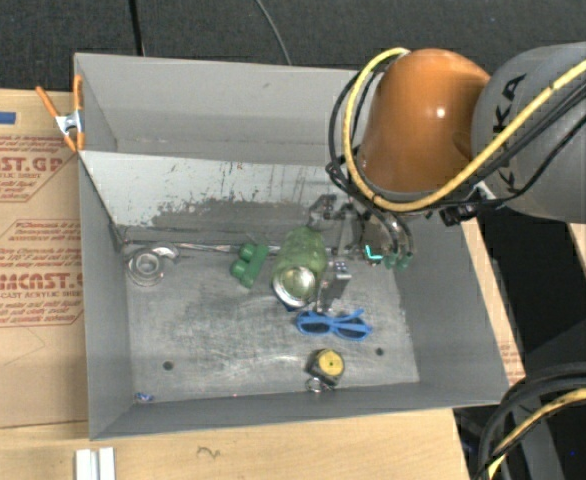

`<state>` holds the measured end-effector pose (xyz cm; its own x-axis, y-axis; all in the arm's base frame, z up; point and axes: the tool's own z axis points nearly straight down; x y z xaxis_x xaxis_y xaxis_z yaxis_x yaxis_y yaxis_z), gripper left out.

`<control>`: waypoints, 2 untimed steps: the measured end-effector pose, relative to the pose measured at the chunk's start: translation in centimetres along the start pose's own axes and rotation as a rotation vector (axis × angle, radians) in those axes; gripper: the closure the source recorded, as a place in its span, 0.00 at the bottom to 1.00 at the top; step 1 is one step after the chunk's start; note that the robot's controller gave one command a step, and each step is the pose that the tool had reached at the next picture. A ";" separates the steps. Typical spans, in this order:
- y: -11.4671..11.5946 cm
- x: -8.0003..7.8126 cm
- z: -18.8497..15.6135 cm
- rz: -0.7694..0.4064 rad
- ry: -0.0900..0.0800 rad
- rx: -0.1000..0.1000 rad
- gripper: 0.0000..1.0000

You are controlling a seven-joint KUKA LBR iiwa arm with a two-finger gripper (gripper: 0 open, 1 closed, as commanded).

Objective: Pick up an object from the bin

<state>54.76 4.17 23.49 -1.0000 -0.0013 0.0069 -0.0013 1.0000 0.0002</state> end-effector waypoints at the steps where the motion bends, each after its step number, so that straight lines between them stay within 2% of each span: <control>1: -4.6 -0.4 14.9 0.122 -0.002 -0.001 0.00; 2: -4.6 -0.5 14.6 0.120 -0.007 -0.001 1.00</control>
Offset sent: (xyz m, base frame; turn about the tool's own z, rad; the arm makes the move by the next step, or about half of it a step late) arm 0.0042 -0.0463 -0.1448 0.1210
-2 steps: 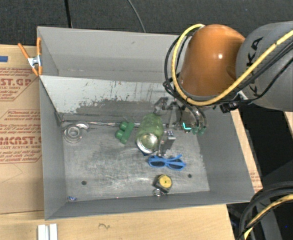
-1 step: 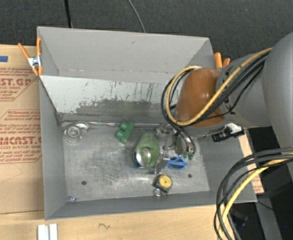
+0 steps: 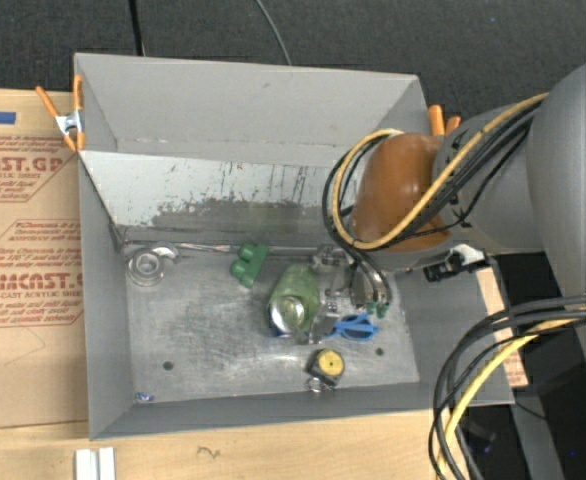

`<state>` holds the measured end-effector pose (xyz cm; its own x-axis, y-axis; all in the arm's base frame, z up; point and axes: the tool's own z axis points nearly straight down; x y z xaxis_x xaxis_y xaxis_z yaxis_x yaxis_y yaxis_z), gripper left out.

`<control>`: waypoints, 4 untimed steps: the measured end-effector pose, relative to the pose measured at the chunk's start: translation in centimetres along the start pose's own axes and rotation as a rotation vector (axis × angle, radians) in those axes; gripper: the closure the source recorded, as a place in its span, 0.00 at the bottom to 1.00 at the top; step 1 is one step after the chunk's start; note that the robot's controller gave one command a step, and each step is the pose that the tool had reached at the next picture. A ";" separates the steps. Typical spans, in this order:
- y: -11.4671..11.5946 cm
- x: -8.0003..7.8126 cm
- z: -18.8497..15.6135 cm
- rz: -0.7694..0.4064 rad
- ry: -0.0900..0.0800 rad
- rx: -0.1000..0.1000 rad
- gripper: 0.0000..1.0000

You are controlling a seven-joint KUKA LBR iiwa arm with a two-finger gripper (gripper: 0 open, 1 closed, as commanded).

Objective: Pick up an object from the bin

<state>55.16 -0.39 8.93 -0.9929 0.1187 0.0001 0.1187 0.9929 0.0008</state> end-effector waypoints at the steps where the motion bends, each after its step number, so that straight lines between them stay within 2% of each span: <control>1: -0.1 0.4 -6.9 -0.047 -0.007 0.000 1.00; 2: 1.8 -1.3 1.5 0.244 0.004 -0.001 1.00; 3: 1.7 -1.6 1.5 0.245 -0.015 -0.003 0.00; 4: -4.1 4.7 1.7 0.093 -0.009 0.000 0.00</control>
Offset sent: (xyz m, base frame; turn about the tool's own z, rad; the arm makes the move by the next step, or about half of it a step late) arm -0.0051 -0.0012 0.0657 -0.0452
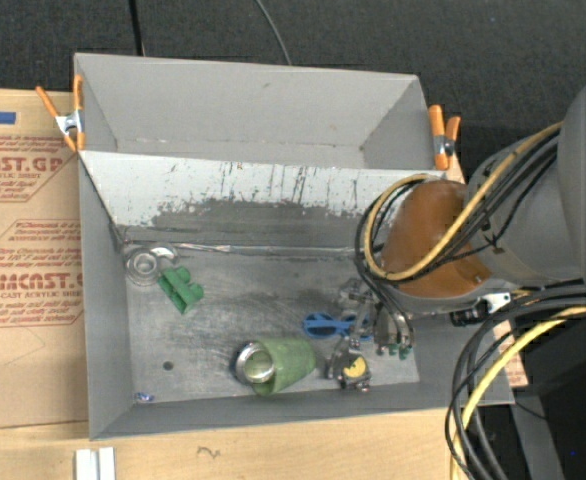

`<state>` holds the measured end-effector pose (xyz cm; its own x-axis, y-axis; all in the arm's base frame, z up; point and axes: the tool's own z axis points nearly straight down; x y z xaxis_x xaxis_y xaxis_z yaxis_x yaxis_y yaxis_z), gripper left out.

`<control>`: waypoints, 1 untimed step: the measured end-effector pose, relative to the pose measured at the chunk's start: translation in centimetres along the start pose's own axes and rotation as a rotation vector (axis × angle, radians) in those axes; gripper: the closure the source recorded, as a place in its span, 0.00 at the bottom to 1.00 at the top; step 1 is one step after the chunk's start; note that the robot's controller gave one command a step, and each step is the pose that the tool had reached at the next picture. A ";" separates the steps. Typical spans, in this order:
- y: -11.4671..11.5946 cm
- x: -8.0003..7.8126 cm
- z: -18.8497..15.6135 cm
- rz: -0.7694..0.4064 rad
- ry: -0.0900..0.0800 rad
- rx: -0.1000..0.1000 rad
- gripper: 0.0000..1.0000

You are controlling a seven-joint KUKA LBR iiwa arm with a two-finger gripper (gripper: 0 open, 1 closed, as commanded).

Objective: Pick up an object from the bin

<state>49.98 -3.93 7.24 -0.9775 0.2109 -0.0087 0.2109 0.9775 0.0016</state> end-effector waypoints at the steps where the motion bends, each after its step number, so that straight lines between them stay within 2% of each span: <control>1: 0.1 0.1 -0.1 -0.003 0.010 0.001 1.00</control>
Offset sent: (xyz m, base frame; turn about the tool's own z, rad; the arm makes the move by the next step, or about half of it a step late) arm 0.0000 0.0000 0.0000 0.0000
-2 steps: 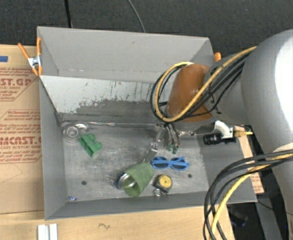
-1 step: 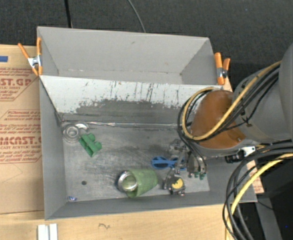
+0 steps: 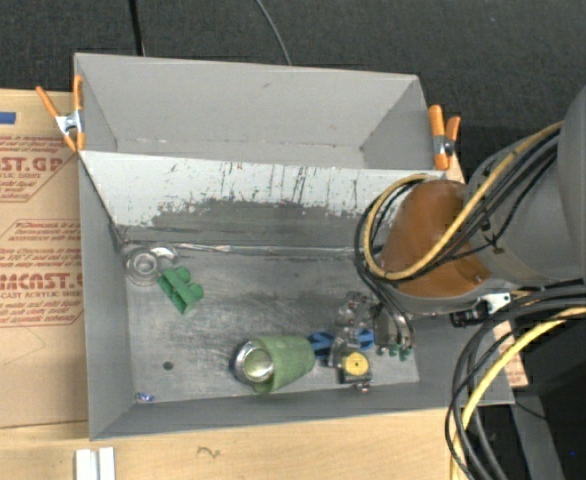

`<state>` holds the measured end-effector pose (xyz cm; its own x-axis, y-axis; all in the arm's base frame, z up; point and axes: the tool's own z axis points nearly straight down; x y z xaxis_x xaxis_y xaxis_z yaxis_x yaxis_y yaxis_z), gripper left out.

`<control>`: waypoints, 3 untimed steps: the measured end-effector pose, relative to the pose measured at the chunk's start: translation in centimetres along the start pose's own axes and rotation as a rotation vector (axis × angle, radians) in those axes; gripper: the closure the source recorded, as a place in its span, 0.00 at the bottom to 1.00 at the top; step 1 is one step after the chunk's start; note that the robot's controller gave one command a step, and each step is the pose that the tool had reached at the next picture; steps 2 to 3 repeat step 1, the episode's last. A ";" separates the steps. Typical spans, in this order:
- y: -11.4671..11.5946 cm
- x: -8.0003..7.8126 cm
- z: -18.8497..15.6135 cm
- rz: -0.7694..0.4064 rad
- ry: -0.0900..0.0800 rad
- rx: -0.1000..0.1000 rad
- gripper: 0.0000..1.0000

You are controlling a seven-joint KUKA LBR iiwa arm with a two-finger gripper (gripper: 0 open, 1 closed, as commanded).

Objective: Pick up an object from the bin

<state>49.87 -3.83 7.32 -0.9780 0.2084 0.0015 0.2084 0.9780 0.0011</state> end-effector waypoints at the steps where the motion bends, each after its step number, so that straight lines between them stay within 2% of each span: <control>1: -1.2 -0.3 -14.2 -0.071 -0.011 0.001 1.00; 3: -1.2 -0.3 -14.2 -0.071 -0.011 0.001 1.00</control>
Offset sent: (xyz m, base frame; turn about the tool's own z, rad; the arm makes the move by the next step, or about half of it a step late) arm -0.0008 -0.0126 0.1380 -0.0707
